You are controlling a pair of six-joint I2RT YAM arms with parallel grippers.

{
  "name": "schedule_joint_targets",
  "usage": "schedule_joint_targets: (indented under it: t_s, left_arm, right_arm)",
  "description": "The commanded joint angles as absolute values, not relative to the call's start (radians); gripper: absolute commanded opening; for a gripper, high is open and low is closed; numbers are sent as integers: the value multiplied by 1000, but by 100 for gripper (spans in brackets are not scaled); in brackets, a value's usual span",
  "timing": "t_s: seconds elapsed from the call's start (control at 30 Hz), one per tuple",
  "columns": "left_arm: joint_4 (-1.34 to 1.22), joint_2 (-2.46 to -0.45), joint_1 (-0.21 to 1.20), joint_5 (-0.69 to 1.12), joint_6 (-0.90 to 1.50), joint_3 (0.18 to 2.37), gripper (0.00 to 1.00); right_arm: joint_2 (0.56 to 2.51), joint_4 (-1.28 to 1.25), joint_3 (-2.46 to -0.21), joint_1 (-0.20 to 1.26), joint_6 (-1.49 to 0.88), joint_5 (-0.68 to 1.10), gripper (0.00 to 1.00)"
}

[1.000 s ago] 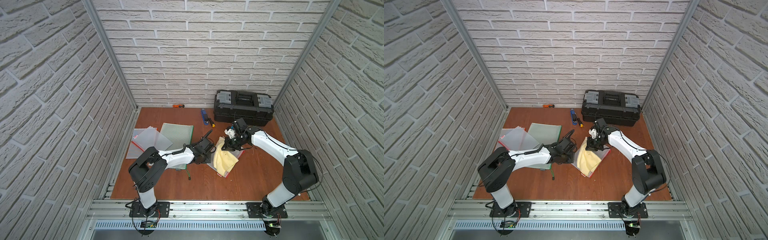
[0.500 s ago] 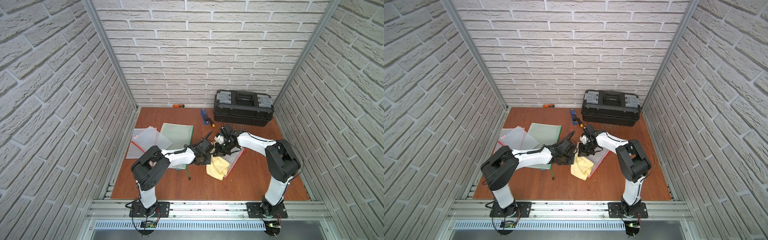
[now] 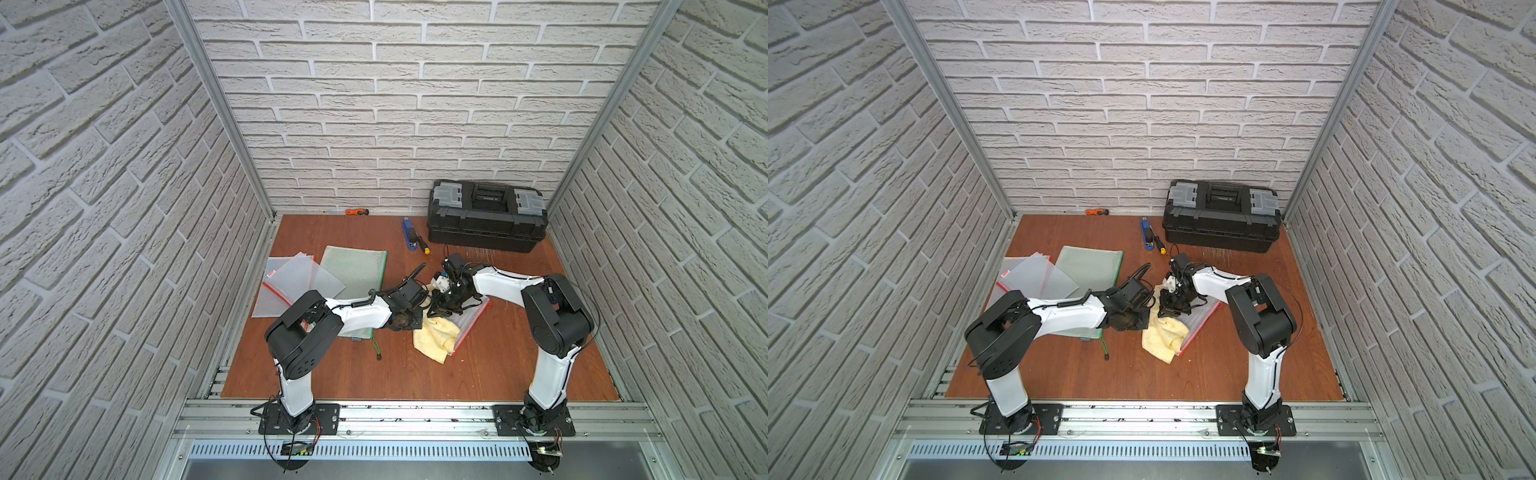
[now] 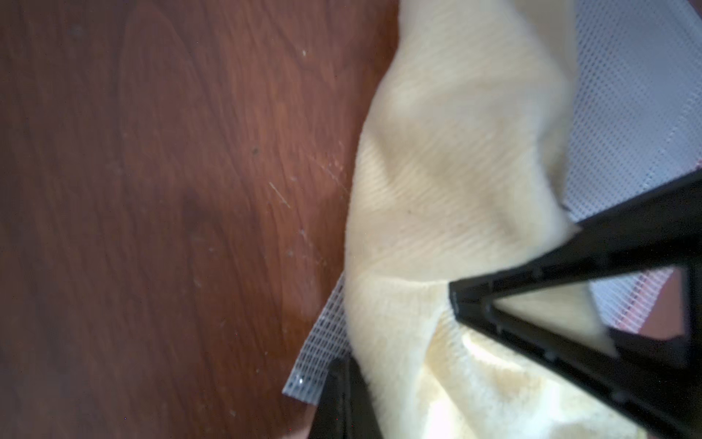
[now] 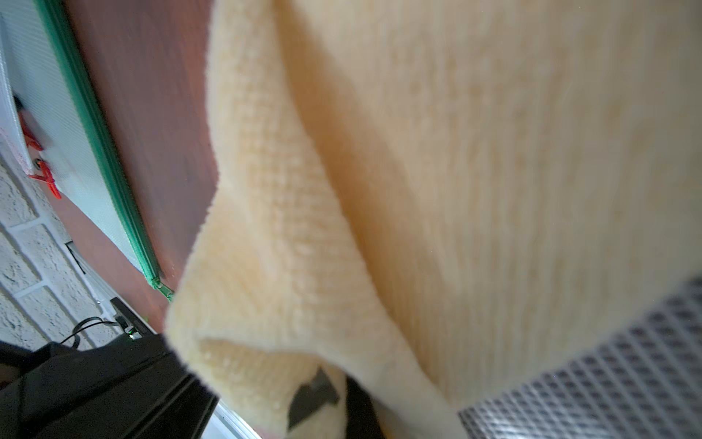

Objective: Wipe the document bag
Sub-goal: Wipe the dirt from the document bag.

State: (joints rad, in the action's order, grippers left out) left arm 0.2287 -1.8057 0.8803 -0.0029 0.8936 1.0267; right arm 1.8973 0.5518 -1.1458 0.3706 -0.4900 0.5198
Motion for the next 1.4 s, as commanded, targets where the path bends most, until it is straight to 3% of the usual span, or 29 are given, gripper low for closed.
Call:
schedule_joint_targets:
  t_s: [0.0,0.17,0.33,0.43,0.7,0.83,0.97,1.23,1.37]
  left_arm:
    - [242,-1820,884,-4,906,993,0]
    - [240,-1818,887,-3,913,983,0]
    - [246,-1807,888,-8,916,980,0]
    - [250,-1799,889,-12,915,982,0]
    - [265,-1816,890,-7,912,1012,0]
    - [271,-1817,893,-6,911,1017,0]
    - [285,-1811,892,-7,902,1020,0]
    - [296,-1784,894,-25,908,1002,0]
    - [303,-1785,893,-25,905,1005,0]
  right_arm:
    - [1857,574,-1098,252,-475,497,2]
    - [1841,614,-1064,56,-434,484,2]
    - [1823,621,-1060,-28,-427,469,2]
    - [1819,570,-1045,11,-456,545,2]
    - [1801,480,-995,340,-580,543,2]
    - [1809,314,-914,349,-681,604,2]
    - [1845,319,-949,268,-656,624,2]
    - [1883,432,-1080,-39,-566,643,2]
    - [1878,466,-1098,-80,-545,657,2]
